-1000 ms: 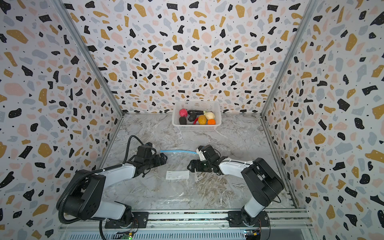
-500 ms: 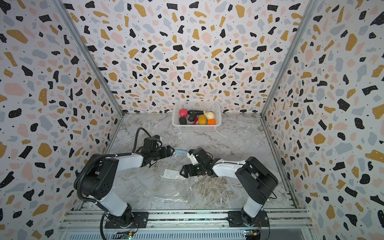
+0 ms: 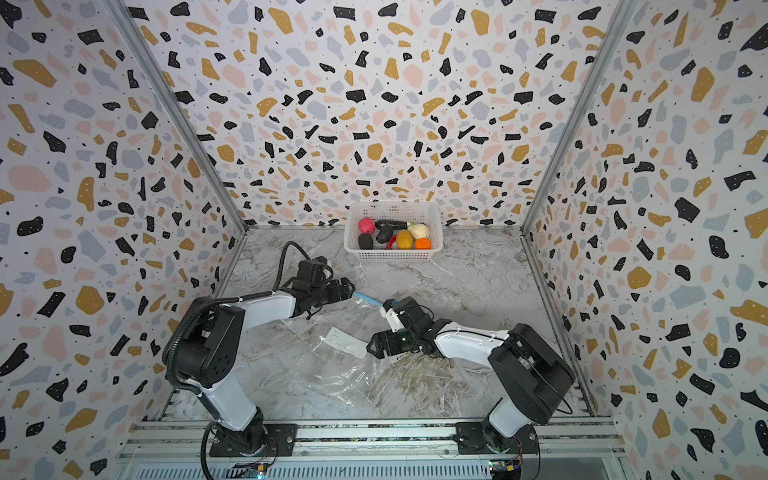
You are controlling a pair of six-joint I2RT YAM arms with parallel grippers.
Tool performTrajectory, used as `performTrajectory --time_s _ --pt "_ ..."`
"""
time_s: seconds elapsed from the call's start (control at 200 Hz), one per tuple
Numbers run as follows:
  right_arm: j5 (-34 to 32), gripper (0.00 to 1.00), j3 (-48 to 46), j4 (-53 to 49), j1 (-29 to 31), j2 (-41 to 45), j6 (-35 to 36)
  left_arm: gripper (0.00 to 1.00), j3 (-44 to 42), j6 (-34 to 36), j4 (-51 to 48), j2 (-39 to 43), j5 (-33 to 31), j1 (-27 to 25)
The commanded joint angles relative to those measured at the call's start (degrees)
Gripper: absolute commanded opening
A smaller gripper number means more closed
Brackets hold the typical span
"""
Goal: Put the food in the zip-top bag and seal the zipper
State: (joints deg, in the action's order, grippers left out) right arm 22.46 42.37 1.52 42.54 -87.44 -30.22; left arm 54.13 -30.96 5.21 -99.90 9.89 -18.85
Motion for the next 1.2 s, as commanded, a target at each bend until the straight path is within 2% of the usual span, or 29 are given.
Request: performTrajectory --time_s 0.0,0.15,0.275,0.501,0.686,0.946,1.196 --pt "-1.29 0.93 2.24 -3.42 -5.5 1.75 6.61 0.94 0.47 2.98 -6.96 4.49 -3.27 0.86" --pt "0.9 0.93 7.49 -0.18 -10.74 -3.12 11.18 0.94 -3.61 1.33 -10.55 11.64 -0.35 0.49" --pt "2.89 0.93 14.1 -0.05 -13.5 -10.69 14.53 0.94 -9.57 -1.23 -12.06 18.46 2.06 -2.29" --pt "7.58 0.88 20.71 -1.52 -13.46 -20.06 17.65 0.94 -19.28 -4.28 -12.17 27.38 3.37 -3.83" --pt "8.79 0.86 20.02 -2.4 -10.29 -20.03 17.44 0.94 -21.67 -4.95 -8.22 24.94 4.16 -3.87" --pt "8.92 0.85 12.68 0.01 -6.48 -16.26 13.39 0.94 -21.13 -4.2 -6.8 21.12 2.16 -3.54" --pt "8.42 0.84 7.32 3.53 -3.61 -12.91 9.16 0.94 -21.55 -3.59 -7.62 21.81 0.32 -3.31"
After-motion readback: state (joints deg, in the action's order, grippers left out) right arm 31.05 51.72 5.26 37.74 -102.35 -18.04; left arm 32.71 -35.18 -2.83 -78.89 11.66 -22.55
